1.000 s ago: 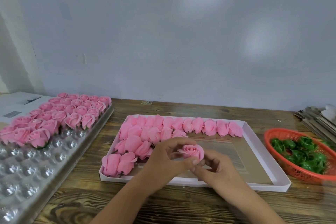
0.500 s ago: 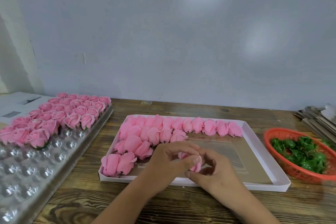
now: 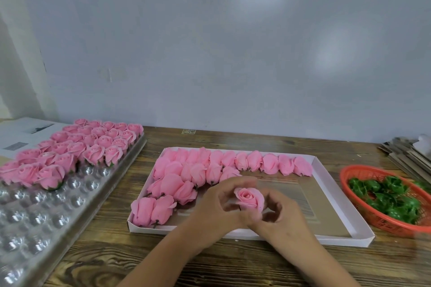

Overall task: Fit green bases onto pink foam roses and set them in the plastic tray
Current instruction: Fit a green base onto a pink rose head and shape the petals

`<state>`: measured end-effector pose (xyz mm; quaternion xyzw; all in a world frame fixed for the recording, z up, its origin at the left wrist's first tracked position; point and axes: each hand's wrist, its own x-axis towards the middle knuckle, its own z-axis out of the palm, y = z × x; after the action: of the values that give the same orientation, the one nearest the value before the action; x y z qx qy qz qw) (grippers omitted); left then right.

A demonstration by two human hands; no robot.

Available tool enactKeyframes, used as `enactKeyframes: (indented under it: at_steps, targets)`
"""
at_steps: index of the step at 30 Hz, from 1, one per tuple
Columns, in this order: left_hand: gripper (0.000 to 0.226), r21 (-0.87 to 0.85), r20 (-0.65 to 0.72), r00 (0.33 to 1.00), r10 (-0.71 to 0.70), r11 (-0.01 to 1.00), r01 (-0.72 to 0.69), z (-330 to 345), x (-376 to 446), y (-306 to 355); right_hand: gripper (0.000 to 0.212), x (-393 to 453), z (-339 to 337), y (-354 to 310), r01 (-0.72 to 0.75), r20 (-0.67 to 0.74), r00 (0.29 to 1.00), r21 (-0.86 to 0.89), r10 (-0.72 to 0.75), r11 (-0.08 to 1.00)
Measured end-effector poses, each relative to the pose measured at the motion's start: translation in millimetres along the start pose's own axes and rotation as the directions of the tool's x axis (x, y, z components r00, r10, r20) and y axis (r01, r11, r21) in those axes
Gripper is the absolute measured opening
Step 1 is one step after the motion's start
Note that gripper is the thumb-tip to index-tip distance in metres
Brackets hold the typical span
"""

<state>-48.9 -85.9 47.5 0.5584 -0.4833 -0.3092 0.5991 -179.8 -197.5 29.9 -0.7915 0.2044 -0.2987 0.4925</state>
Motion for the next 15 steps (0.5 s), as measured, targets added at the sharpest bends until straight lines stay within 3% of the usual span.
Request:
enactKeyframes:
  at_steps: [4, 8, 15]
  targets:
    - [0.034, -0.039, -0.047, 0.996, 0.075, 0.996, -0.076, 4, 0, 3, 0.040, 0, 1, 0, 0.008, -0.012, 1.000, -0.062, -0.008, 0.998]
    - [0.028, -0.008, 0.015, 0.997, 0.078, 0.997, -0.078, 9, 2, -3, 0.040, -1, 2, 1, 0.023, -0.038, 0.999, -0.073, -0.026, 0.997]
    - [0.055, 0.156, 0.102, 0.995, 0.013, 0.987, -0.029, 9, 3, -14, 0.036, 0, 2, 5, 0.012, -0.134, 0.991, -0.139, -0.030, 0.990]
